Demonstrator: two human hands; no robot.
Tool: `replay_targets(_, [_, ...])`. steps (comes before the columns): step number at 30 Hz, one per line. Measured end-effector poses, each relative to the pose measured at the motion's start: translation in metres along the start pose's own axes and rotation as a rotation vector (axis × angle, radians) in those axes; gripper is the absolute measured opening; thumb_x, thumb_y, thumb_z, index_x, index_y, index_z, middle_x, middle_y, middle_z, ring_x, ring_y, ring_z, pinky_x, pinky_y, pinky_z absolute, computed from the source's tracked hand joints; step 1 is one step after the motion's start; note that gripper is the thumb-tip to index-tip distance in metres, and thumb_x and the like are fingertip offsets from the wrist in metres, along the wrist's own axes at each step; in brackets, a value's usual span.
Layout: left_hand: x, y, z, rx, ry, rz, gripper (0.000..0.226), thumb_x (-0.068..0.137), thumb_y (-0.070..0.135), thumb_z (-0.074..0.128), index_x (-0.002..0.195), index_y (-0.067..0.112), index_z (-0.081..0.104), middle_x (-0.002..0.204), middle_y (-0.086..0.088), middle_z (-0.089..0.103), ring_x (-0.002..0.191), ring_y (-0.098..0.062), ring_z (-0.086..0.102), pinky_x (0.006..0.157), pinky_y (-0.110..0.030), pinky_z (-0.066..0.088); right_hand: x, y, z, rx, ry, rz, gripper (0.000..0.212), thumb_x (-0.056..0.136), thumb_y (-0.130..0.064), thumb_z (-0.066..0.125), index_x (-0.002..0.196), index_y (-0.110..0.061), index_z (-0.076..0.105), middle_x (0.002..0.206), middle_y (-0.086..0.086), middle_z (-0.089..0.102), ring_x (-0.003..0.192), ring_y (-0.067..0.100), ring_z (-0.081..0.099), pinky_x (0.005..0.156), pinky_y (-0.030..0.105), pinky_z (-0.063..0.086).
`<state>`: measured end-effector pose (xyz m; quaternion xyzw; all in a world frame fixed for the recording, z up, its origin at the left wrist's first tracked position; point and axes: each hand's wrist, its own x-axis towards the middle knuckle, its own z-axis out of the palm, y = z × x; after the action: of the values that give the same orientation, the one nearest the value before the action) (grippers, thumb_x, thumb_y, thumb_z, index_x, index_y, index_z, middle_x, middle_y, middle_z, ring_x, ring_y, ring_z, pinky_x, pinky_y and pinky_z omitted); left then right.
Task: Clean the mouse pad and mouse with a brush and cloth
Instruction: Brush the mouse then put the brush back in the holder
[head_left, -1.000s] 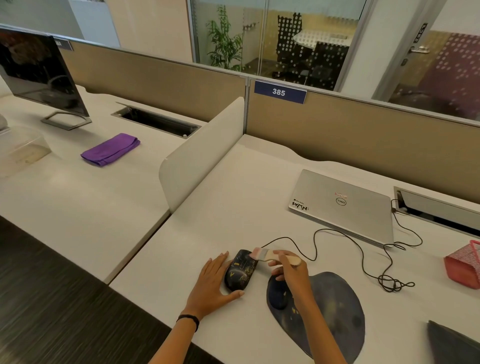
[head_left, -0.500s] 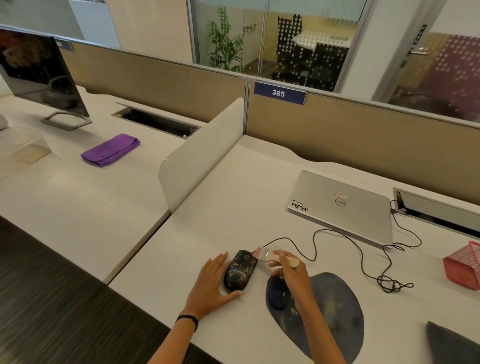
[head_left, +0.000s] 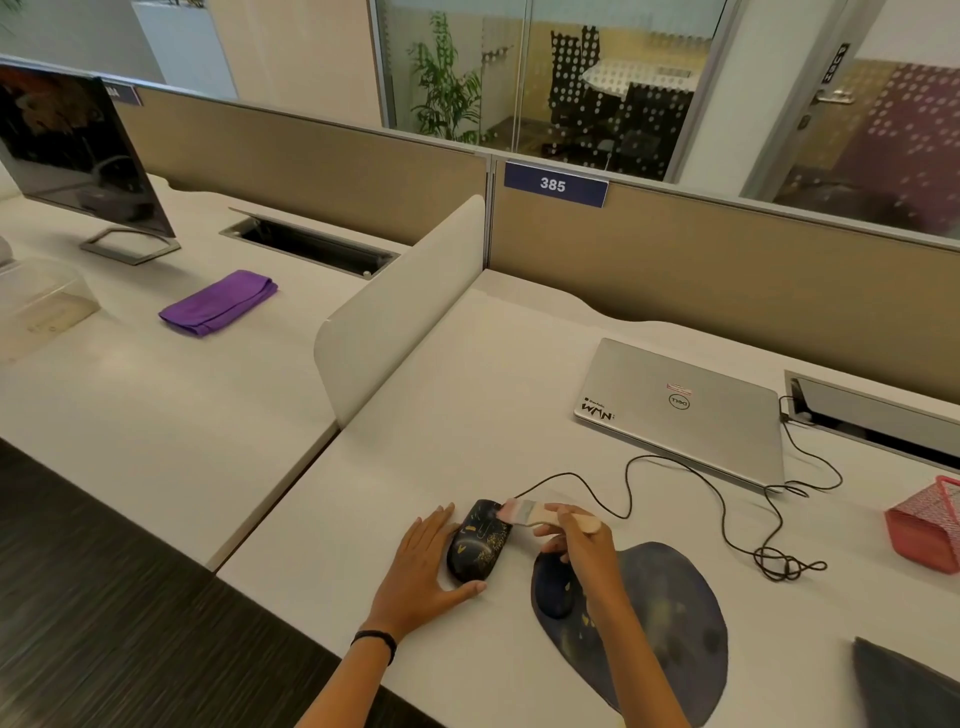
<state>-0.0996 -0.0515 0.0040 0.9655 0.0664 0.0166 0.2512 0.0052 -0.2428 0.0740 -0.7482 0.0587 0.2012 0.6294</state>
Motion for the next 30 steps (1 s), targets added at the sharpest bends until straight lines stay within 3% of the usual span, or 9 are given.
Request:
replay_targets(2, [0.0, 0.0008, -0.0002, -0.003, 0.003, 0.002, 0.092, 0.072, 0.081, 0.042, 0.144, 0.027, 0.025, 0.153, 0.017, 0.0, 0.142, 0.001, -0.004, 0.111, -0.011, -0.017, 0.0029, 0.0038, 0.0004, -0.006, 0.057, -0.006, 0.022, 0.097, -0.016, 0.042, 0.098, -0.013, 0.064, 0.078, 0.008, 0.07, 0.063, 0.019, 0.061, 0.053, 0.02, 0.045])
replay_targets(5, [-0.0003, 0.0001, 0.0002, -0.014, 0.003, 0.002, 0.094, 0.071, 0.084, 0.04, 0.143, 0.026, 0.026, 0.154, 0.017, 0.0, 0.143, 0.0, -0.004, 0.111, -0.01, -0.018, 0.0061, 0.0067, -0.0007, 0.023, 0.008, 0.022, 0.023, 0.097, -0.016, 0.042, 0.1, -0.011, 0.064, 0.08, 0.011, 0.071, 0.062, 0.019, 0.062, 0.048, 0.017, 0.045])
replay_targets(10, [-0.0003, 0.0006, -0.0002, -0.032, 0.028, 0.008, 0.094, 0.07, 0.083, 0.041, 0.143, 0.025, 0.028, 0.153, 0.017, 0.003, 0.142, 0.001, -0.003, 0.11, -0.009, -0.017, 0.0043, 0.0065, -0.0045, 0.024, 0.066, -0.007, 0.022, 0.096, -0.015, 0.043, 0.098, -0.012, 0.065, 0.08, 0.011, 0.071, 0.065, 0.02, 0.063, 0.057, 0.021, 0.045])
replay_targets(13, [-0.0005, 0.001, -0.0005, -0.034, 0.029, 0.014, 0.095, 0.07, 0.084, 0.04, 0.143, 0.026, 0.026, 0.152, 0.018, 0.002, 0.141, 0.001, -0.003, 0.11, -0.009, -0.017, 0.0014, 0.005, -0.0051, 0.025, -0.015, 0.001, 0.024, 0.097, -0.014, 0.042, 0.099, -0.011, 0.066, 0.084, 0.016, 0.071, 0.064, 0.019, 0.062, 0.055, 0.021, 0.045])
replay_targets(17, [-0.0003, 0.0008, 0.0004, -0.035, 0.035, 0.013, 0.095, 0.07, 0.083, 0.042, 0.144, 0.025, 0.025, 0.153, 0.016, 0.005, 0.142, 0.001, -0.002, 0.112, -0.011, -0.015, 0.0038, 0.0091, -0.0047, 0.037, 0.105, -0.006, 0.023, 0.096, -0.014, 0.043, 0.099, -0.01, 0.066, 0.08, 0.013, 0.071, 0.064, 0.02, 0.062, 0.058, 0.023, 0.045])
replay_targets(21, [0.0, -0.001, 0.0016, -0.029, 0.035, 0.02, 0.094, 0.071, 0.082, 0.043, 0.143, 0.026, 0.025, 0.152, 0.018, 0.005, 0.141, 0.003, -0.003, 0.115, -0.013, -0.012, -0.0008, 0.0054, -0.0041, 0.021, 0.007, -0.018, 0.023, 0.096, -0.014, 0.042, 0.099, -0.011, 0.065, 0.083, 0.015, 0.071, 0.064, 0.019, 0.062, 0.056, 0.022, 0.046])
replay_targets(25, [0.0006, -0.002, 0.0026, -0.039, 0.03, 0.013, 0.092, 0.072, 0.08, 0.047, 0.143, 0.027, 0.025, 0.153, 0.018, 0.006, 0.142, 0.001, -0.001, 0.116, -0.015, -0.011, -0.0035, 0.0051, -0.0012, -0.046, 0.109, -0.084, 0.02, 0.096, -0.016, 0.044, 0.096, -0.015, 0.064, 0.077, 0.008, 0.07, 0.067, 0.02, 0.063, 0.061, 0.022, 0.049])
replay_targets(30, [0.0001, -0.0015, 0.002, -0.044, 0.032, 0.013, 0.091, 0.072, 0.079, 0.049, 0.144, 0.028, 0.023, 0.152, 0.019, 0.004, 0.142, 0.001, -0.002, 0.114, -0.013, -0.013, -0.0031, 0.0028, -0.003, -0.015, 0.031, -0.05, 0.023, 0.095, -0.013, 0.044, 0.093, -0.016, 0.066, 0.077, 0.01, 0.072, 0.062, 0.018, 0.063, 0.057, 0.02, 0.048])
